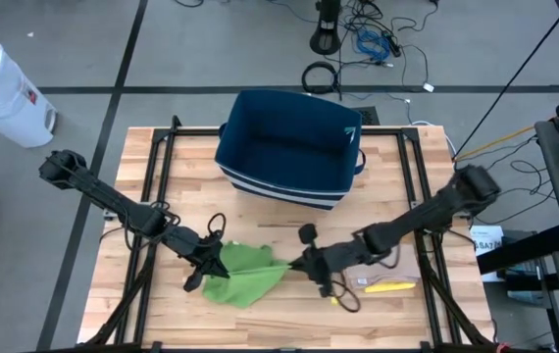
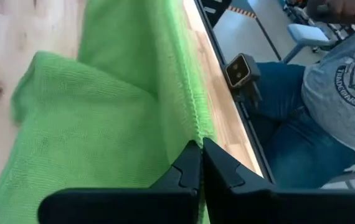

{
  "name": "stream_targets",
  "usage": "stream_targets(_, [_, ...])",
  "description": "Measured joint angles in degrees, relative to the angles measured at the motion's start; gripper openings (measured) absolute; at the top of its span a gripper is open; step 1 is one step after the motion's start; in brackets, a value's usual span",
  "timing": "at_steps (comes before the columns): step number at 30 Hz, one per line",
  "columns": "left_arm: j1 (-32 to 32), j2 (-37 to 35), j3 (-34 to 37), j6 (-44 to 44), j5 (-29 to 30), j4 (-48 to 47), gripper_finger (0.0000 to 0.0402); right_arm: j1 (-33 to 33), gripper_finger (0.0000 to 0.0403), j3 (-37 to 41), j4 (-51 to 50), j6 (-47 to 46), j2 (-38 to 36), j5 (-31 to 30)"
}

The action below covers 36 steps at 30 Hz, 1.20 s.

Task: Fold towel
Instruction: Fold the green towel

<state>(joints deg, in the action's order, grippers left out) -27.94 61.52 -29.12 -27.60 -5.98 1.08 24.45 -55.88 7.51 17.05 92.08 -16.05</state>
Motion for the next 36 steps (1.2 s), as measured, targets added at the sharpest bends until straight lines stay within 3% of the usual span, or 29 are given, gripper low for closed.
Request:
stream_targets(5, [0.38,2.65,-0.07,1.60,5.82,-0.13,0.0020,0.73,0.0000,-0.04,-6.14,-2.91,-5.08,-0.17])
stream_targets(16, [1.40,16.24,0.04,0.96,6.18,2.85,0.0045,0.70,0.0000,0.02,-15.69,-8.16,-4.25,-0.13])
stream_targets(23, [1.65,16.76,0.04,0.95,9.09,2.39,0.0107,0.74,0.0000,0.02,-18.69,-9.31,-4.23,-0.30])
stream_targets(36, [3.32,16.76,0.04,1.03,13.45,-3.12,0.0112,0.76,0.0000,0.02,-23.04,-11.12,-4.23,-0.33])
